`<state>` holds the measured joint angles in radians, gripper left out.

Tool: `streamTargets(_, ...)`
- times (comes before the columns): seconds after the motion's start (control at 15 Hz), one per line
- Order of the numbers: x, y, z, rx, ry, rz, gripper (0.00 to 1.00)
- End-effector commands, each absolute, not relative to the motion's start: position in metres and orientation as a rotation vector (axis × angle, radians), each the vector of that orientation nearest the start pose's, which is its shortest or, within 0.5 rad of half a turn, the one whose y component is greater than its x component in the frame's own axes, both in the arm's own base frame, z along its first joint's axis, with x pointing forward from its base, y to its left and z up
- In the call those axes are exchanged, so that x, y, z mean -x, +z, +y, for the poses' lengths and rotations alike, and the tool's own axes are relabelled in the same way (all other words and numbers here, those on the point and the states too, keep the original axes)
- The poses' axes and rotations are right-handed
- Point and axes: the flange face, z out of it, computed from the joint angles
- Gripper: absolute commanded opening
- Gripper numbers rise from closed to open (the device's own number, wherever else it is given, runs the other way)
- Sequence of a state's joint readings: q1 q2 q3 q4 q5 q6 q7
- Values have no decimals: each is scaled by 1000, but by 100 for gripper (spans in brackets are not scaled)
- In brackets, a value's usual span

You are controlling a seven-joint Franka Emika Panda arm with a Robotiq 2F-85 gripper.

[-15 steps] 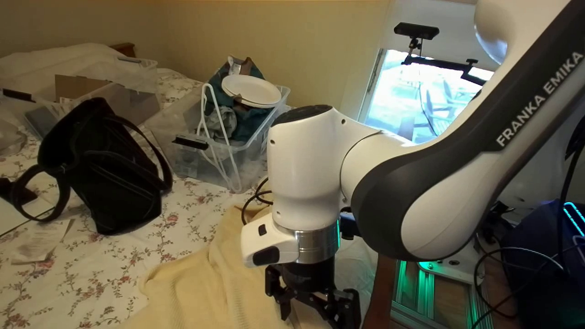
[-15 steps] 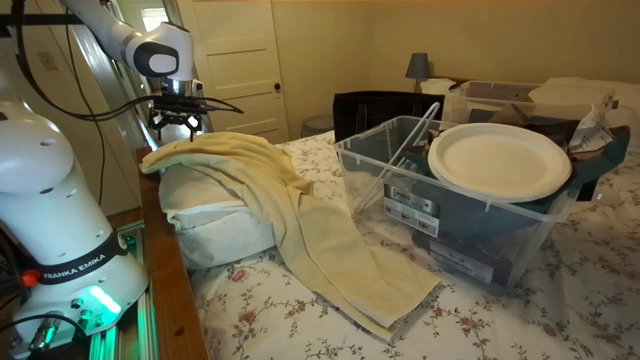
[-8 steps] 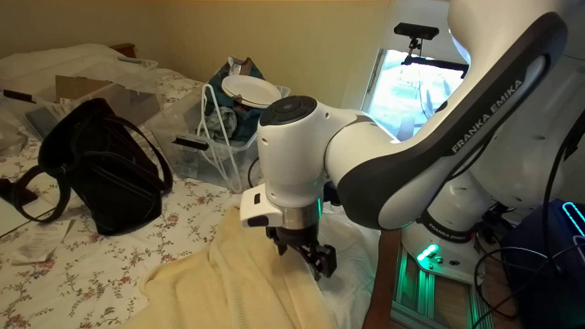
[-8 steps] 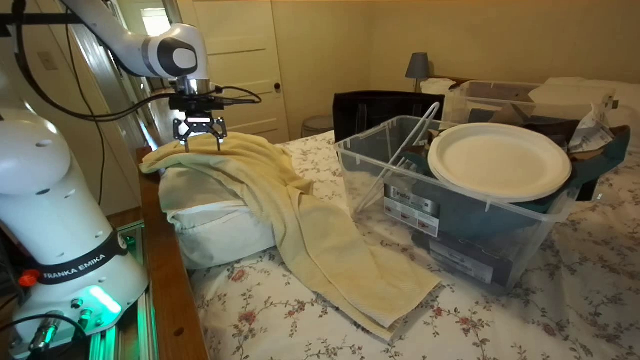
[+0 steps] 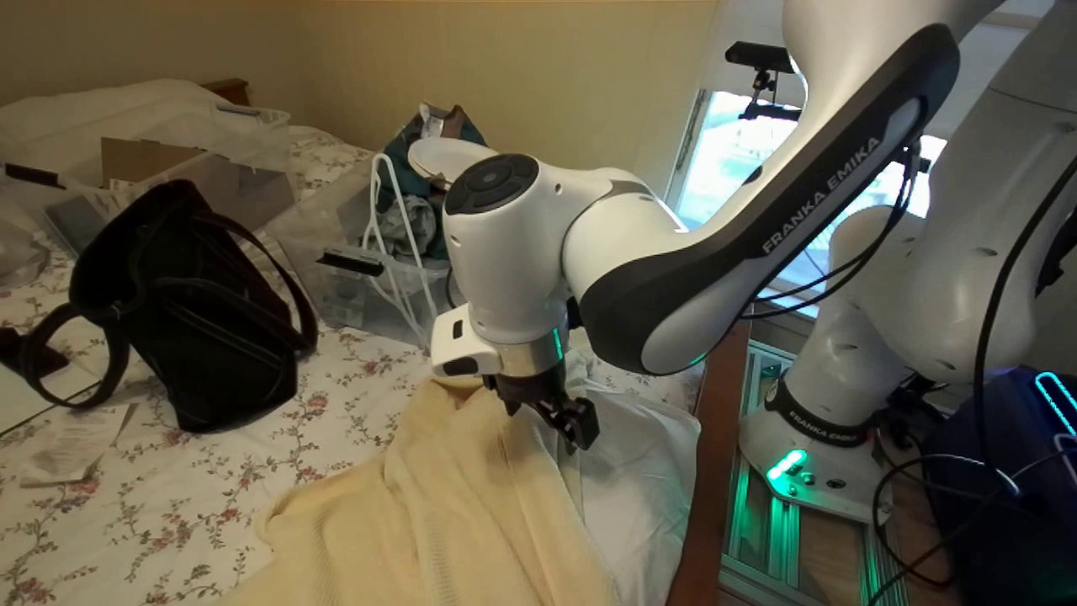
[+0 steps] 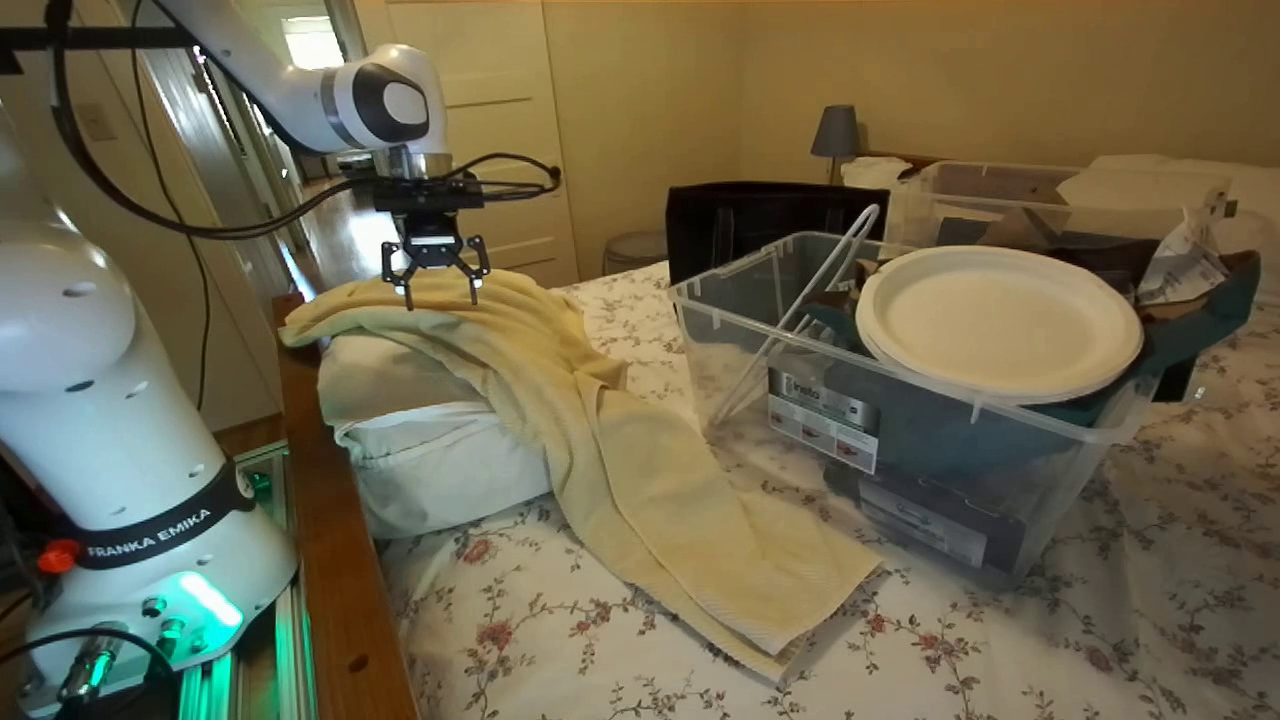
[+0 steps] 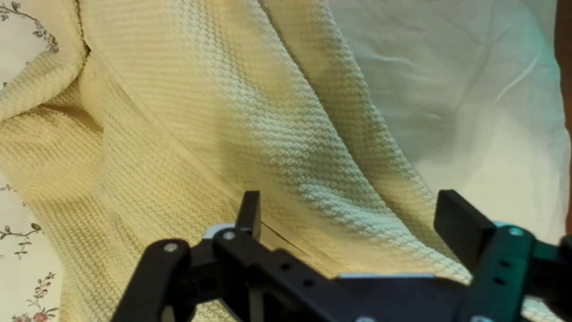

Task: Unfold the towel.

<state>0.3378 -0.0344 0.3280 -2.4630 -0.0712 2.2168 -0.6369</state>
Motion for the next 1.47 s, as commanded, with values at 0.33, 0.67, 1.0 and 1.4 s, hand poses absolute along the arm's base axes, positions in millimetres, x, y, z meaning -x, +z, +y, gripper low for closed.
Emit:
streamTargets(0.33, -386, 251, 286, 2287, 429, -2121, 93)
streamTargets(0.67, -389, 230, 288, 2243, 472, -2129, 50)
streamTargets(1.0, -385, 236, 287, 2242, 482, -2113, 16)
streamTargets(1.4, -346, 253, 283, 2368, 633, -1929, 2)
